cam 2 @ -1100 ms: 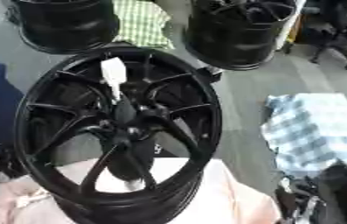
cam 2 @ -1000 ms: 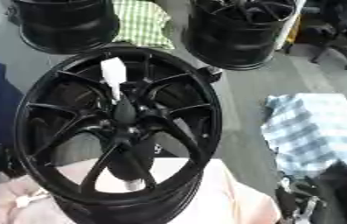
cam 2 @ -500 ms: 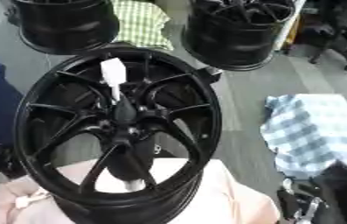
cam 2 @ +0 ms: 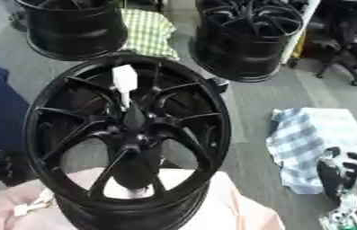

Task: Pull the pin out of the wheel hub.

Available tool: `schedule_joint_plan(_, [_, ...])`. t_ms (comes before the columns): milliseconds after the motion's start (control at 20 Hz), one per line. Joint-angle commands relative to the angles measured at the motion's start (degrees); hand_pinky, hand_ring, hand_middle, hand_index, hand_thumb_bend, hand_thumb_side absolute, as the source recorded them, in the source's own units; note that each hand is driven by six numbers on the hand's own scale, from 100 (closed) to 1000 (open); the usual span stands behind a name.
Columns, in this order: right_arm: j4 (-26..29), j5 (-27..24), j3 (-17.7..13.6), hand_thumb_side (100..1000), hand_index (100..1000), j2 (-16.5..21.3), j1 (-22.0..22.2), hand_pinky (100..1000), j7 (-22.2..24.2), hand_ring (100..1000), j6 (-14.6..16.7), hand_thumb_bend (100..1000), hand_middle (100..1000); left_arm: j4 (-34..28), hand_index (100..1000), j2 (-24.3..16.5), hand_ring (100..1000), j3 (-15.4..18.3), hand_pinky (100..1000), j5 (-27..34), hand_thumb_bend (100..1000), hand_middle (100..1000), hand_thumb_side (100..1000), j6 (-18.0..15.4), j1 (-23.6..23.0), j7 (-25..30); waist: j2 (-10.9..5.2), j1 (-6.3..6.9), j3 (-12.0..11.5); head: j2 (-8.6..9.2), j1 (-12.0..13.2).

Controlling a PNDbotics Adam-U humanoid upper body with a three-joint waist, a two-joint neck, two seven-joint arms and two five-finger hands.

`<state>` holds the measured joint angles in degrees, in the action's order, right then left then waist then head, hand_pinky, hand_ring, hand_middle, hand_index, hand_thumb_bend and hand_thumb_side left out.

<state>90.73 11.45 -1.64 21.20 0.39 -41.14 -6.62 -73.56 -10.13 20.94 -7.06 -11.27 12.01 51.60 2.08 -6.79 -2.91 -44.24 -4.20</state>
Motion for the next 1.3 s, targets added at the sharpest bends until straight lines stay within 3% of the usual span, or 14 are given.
schedule_joint_plan(50, [5.25, 2.94, 2.73, 364, 911, 5.91, -3.27, 701, 2.48, 691, -0.87, 100, 710, -1.47, 832, -1.01, 596, -0.62, 611, -0.11, 100, 627, 898, 0.23, 0.40, 0.37, -0.64, 0.15, -0.30, 0.12, -0.68])
schedule_joint_plan(300, [11.52, 6.80, 8.90, 366, 920, 12.17, -9.53, 734, 6.33, 713, -3.02, 100, 730, -1.64, 832, -0.44, 597, -1.54, 611, -0.03, 100, 627, 898, 0.67, 0.54, 0.37, -1.04, 0.37, -1.46, 0.12, -2.36])
schedule_joint_plan(350, [12.80, 7.58, 10.18, 409, 921, 13.45, -10.80, 741, 7.12, 717, -3.54, 109, 732, -1.64, 832, -0.33, 597, -1.68, 611, -0.04, 100, 627, 898, 0.70, 0.59, 0.37, -1.03, 0.45, -1.59, 0.12, -2.57])
schedule_joint_plan(400, [14.08, 8.37, 11.46, 371, 921, 14.73, -12.09, 744, 7.91, 719, -4.02, 100, 736, -1.62, 832, -0.19, 597, -1.93, 611, -0.08, 100, 628, 898, 0.70, 0.67, 0.37, -1.02, 0.52, -1.87, 0.12, -2.95])
schedule_joint_plan(450, [15.20, 9.16, 12.74, 430, 922, 16.02, -13.37, 751, 8.69, 724, -4.57, 208, 736, -1.61, 832, -0.05, 597, -2.14, 611, -0.10, 100, 628, 898, 0.69, 0.76, 0.37, -0.98, 0.59, -2.14, 0.12, -3.31])
schedule_joint_plan(500, [16.07, 9.96, 14.03, 378, 923, 17.31, -14.66, 753, 9.49, 726, -4.96, 100, 742, -1.59, 832, 0.12, 597, -2.44, 611, -0.12, 100, 628, 899, 0.66, 0.89, 0.37, -0.93, 0.66, -2.56, 0.12, -3.82])
schedule_joint_plan(700, [16.30, 11.96, 19.28, 400, 924, 22.56, -19.91, 764, 12.72, 745, -5.25, 100, 755, -1.56, 833, 0.94, 597, -3.72, 610, -0.22, 100, 629, 901, 0.44, 1.54, 0.37, -0.46, 1.03, -4.34, 0.13, -5.84])
schedule_joint_plan(950, [16.06, 8.55, 25.88, 443, 944, 29.11, -26.50, 781, 16.78, 791, -6.63, 104, 784, -1.61, 833, 2.40, 598, -5.36, 610, -0.29, 100, 630, 901, 0.23, 2.72, 0.37, 0.45, 1.79, -6.97, 1.49, -8.90])
schedule_joint_plan(1100, [15.46, 6.18, 29.75, 449, 948, 28.86, -30.38, 787, 19.16, 812, -8.75, 138, 798, -1.68, 833, 3.27, 598, -6.31, 610, -0.34, 100, 630, 899, 0.28, 3.44, 0.37, 0.79, 2.12, -8.52, 2.18, -10.56])
schedule_joint_plan(1300, [13.38, 2.96, 35.00, 469, 954, 24.14, -35.62, 794, 22.39, 834, -11.71, 208, 811, -1.76, 833, 4.07, 598, -7.20, 610, -0.40, 100, 631, 898, 0.43, 3.81, 0.37, 0.80, 2.50, -9.60, 2.63, -12.10])
